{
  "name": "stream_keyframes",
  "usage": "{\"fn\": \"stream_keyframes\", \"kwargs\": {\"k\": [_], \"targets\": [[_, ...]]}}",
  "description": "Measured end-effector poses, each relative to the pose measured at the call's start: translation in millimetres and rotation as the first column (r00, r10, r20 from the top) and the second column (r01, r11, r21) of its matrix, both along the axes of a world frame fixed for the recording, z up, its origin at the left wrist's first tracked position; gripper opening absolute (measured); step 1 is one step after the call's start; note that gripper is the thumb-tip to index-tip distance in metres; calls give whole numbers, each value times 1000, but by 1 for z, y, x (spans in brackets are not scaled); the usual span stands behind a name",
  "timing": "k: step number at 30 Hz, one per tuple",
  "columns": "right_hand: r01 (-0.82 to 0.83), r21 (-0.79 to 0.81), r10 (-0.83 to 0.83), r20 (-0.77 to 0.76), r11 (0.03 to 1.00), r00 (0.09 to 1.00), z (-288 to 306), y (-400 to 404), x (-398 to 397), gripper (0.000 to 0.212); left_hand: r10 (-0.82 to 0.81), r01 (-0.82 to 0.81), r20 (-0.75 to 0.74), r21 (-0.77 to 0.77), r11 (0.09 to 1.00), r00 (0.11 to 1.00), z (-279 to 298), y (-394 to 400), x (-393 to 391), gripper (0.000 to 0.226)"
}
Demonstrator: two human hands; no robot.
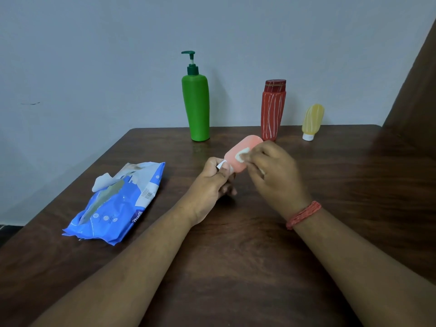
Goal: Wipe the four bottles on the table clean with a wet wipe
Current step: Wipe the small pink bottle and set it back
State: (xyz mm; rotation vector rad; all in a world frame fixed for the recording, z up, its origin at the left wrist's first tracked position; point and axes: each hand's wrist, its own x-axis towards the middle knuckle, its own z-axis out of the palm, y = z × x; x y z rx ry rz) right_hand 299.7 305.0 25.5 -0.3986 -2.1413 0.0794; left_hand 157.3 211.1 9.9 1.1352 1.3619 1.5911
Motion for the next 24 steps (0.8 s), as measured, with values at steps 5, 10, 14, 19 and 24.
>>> {"fn": "stream_keyframes", "kwargs": {"k": [5,10,14,19,24], "targets": [[-58,89,49,102,994,994,0,0,-3,9,-19,10,231,41,999,973,1,-1,-1,13],[-61,71,56,68,996,996,-2,-3,-1,9,-92,61,364,96,994,927,4,-2,-2,10],[21,77,-20,-2,997,1000,1,7,-1,8,-177,149,348,106,983,921,2,-1,-5,5],[-41,19,41,-6,999,999,-4,1,3,7,-212,192,304,94,977,929,-1,-1,-7,16],[52,-31,-56,-150,998,987,-1,15,4,10,-211,210,151,23,978,966,-2,0,-8,18]]}}
